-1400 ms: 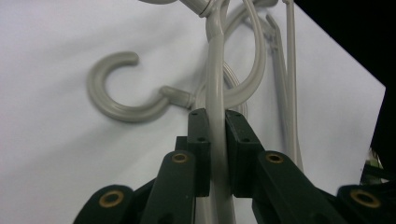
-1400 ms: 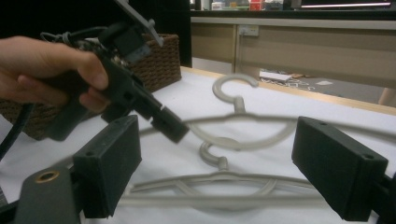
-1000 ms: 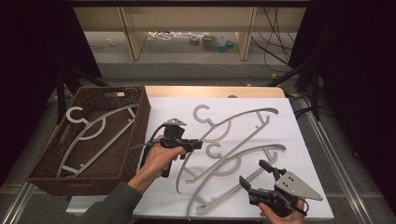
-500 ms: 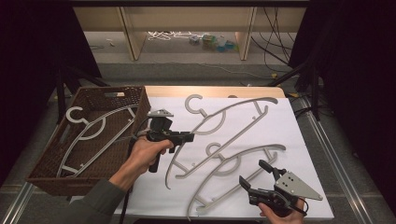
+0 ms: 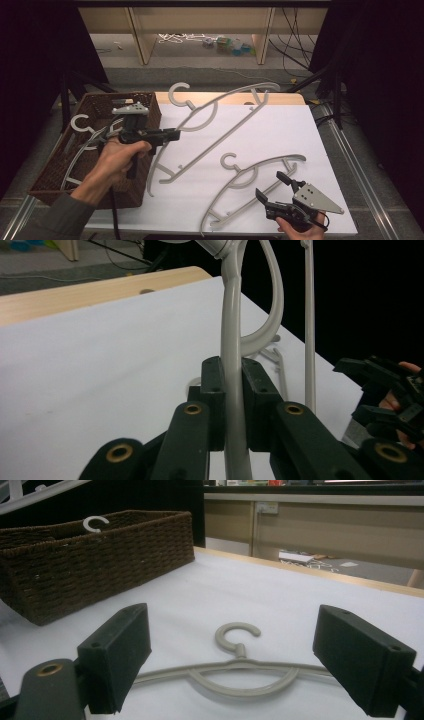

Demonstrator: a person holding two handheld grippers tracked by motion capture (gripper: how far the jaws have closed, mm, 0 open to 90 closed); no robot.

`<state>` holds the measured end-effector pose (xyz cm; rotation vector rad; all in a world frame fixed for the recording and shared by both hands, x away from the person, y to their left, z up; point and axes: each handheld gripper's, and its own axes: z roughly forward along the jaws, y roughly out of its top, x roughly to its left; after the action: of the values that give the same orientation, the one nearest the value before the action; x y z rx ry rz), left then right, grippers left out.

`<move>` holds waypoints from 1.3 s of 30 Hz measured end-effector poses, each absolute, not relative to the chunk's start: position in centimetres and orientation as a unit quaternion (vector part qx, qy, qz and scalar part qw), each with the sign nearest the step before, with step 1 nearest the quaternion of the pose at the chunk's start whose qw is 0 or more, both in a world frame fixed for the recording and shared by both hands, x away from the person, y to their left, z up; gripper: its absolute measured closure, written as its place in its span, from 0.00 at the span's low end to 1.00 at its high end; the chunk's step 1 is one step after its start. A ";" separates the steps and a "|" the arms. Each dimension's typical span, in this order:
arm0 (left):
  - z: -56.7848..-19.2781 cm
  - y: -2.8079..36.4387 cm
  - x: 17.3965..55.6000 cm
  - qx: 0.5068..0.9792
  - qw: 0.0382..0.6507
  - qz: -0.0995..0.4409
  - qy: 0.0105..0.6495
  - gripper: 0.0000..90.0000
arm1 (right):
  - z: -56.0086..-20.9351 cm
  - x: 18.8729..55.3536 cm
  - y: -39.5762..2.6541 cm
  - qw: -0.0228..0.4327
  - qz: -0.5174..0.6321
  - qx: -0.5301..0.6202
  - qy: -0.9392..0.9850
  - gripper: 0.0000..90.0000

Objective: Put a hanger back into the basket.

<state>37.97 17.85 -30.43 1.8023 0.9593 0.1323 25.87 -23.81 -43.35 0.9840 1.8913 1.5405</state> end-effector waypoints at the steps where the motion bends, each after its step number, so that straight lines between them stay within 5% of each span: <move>1: -30.4 18.4 38.1 0.749 0.521 0.056 0.406 0.91 | -43.4 25.9 -23.8 0.252 0.567 0.362 0.696 0.18; 18: -30.9 28.2 39.8 0.707 0.499 0.136 0.482 0.91 | -43.5 26.0 -23.8 0.259 0.566 0.364 0.693 0.18; 39: -32.4 34.1 40.8 0.702 0.444 0.205 0.518 0.91 | -43.6 26.1 -23.7 0.253 0.573 0.364 0.689 0.18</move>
<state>40.79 34.09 -32.39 1.7403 1.2841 0.5095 26.07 -23.66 -43.56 0.9881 1.8737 1.5575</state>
